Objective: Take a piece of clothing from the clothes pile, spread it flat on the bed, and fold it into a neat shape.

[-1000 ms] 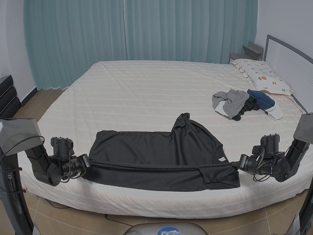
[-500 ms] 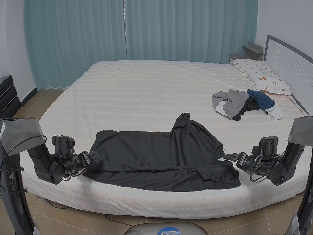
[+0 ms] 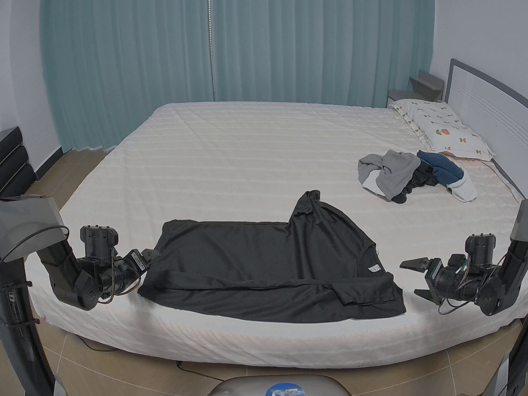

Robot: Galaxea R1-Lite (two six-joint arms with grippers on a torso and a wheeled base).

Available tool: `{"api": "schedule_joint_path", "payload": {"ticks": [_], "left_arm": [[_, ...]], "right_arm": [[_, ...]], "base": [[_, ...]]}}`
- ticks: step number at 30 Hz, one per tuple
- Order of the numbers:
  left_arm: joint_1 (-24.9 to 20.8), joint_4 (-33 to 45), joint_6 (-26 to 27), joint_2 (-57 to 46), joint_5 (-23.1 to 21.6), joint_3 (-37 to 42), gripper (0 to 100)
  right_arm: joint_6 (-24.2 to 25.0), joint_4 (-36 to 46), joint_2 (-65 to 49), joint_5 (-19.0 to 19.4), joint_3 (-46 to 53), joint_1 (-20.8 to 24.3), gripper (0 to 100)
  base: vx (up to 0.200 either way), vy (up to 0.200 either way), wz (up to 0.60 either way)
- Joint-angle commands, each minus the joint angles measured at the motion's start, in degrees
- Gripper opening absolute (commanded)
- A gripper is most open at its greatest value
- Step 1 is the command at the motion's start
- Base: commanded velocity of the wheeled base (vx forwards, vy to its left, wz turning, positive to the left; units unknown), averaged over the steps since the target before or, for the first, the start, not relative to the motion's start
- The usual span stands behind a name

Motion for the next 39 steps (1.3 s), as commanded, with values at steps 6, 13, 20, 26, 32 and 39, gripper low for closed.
{"api": "schedule_joint_path", "payload": {"ticks": [6,13,20,26,32,39], "left_arm": [[0.62,0.21,-1.3,-0.64,-0.58,0.66,100],[0.62,0.3,-1.3,-0.37,-0.67,0.83,100],[0.7,0.21,-1.38,-0.37,-0.85,0.74,100],[1.76,-0.49,-10.17,-1.43,-1.9,0.22,100],[2.46,-0.23,-11.14,-2.84,-7.0,0.92,100],[-1.58,0.13,-10.61,-4.86,-7.09,3.47,100]], "right_arm": [[2.13,-0.02,-2.23,3.77,3.0,-3.48,100],[2.22,-0.02,-1.88,3.77,3.35,-3.48,100],[2.22,-0.02,-1.8,3.77,3.44,-3.22,100],[2.22,-0.02,-1.8,3.77,3.53,-3.04,100],[2.13,-0.02,-1.8,3.77,3.7,-2.95,100],[2.04,-0.02,-1.8,3.77,3.7,-2.87,100]], "base": [[0.0,0.067,0.0],[0.0,0.171,0.0],[0.0,0.0,0.0],[0.0,0.0,0.0],[0.133,0.0,0.0],[0.057,0.0,0.0]]}}
